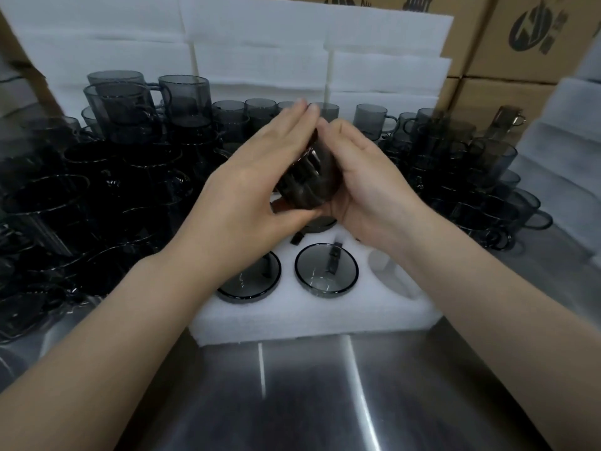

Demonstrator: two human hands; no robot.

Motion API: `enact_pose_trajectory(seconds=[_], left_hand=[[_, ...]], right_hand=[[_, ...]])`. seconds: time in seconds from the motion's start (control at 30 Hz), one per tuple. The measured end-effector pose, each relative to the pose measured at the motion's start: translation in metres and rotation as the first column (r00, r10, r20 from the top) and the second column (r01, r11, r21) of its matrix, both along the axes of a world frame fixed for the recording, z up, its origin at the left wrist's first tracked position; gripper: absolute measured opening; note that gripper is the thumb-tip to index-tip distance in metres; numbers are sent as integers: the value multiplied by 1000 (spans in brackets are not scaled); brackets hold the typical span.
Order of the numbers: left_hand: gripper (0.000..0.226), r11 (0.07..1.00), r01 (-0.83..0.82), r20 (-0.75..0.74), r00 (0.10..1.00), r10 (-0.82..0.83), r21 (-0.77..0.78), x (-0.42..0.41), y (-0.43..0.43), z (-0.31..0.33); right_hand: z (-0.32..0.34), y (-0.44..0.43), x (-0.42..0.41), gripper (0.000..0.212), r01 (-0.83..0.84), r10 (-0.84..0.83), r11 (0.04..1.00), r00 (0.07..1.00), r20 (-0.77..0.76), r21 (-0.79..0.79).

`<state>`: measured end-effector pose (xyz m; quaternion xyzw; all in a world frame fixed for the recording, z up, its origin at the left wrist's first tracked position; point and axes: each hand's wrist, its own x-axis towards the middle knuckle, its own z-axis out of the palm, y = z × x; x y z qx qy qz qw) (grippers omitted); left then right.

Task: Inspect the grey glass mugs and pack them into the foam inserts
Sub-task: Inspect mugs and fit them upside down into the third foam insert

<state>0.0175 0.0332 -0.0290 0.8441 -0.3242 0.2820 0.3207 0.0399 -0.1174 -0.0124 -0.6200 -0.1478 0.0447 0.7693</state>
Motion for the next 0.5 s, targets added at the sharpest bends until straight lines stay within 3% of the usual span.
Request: enact_pose_trajectory(seconds=[0.1,0.17,0.33,0.43,0.5], left_hand=[[86,999,43,9,999,-43,32,0,1,2],[87,998,63,-4,998,-63,8,-2,1,4],[82,989,48,-109,992,-64,-141,-8,-3,10],[79,981,80,-150,983,-107,-178,-9,-2,10],[84,983,92,-158,980,-117,-158,-7,0,7]], right_hand=[[3,-5,2,27,-115,116,993,991,-63,33],[2,-7,4,44,-231,234,972,963,-133,32],[-1,-10,5,58,-513,534,846,817,-219,146],[-2,-8,4,49,-494,522,848,841,-145,192],[-3,-7,4,39,-403,424,897,900,-97,184]])
